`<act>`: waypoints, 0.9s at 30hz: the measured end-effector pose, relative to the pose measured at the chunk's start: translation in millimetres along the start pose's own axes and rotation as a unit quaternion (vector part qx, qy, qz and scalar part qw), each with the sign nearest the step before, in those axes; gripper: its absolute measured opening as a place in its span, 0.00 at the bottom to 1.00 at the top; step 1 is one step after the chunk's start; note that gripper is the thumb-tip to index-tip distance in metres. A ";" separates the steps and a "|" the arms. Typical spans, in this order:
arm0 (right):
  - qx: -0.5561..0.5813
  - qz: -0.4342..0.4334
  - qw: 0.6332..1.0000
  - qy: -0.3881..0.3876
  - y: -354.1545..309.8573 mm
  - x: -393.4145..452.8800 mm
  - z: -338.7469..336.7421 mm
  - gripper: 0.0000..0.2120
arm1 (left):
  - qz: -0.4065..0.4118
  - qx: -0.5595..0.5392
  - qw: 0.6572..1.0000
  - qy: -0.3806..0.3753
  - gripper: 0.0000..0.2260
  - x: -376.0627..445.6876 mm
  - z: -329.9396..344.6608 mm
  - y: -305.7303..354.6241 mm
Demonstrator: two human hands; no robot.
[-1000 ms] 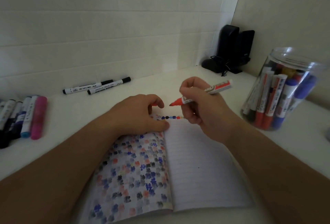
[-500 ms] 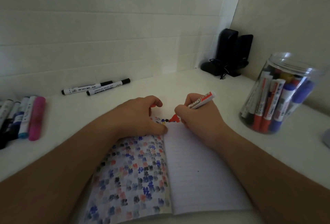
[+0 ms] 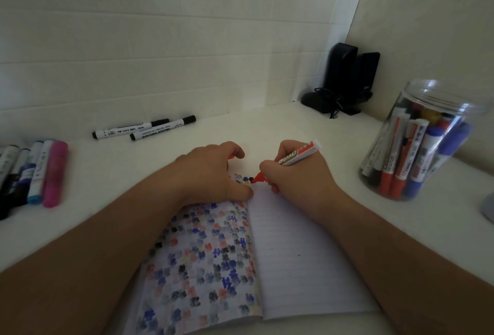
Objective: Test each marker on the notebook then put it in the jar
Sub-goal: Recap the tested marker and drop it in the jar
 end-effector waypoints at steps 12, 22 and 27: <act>-0.031 -0.012 0.999 -0.005 0.9 0.5 3.5 0.15 | 0.004 0.004 1.000 0.001 0.38 0.1 0.4 -1.0; -0.017 -0.012 1.000 -0.007 -1.2 -2.3 2.9 0.12 | 0.005 0.008 1.000 -0.002 0.40 1.4 1.7 -1.8; -0.036 -0.013 0.999 -0.003 -0.3 -0.4 4.4 0.14 | 0.006 0.007 1.000 0.001 0.38 0.8 1.3 -1.5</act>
Point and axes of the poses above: each hand's wrist, its own x-axis towards the middle knuckle, its own z-axis out of the palm, y = z × x, the point moved 2 cm from there along x, towards the middle knuckle, and after that the axes turned 10 degrees about -z, right-handed, at the moved point
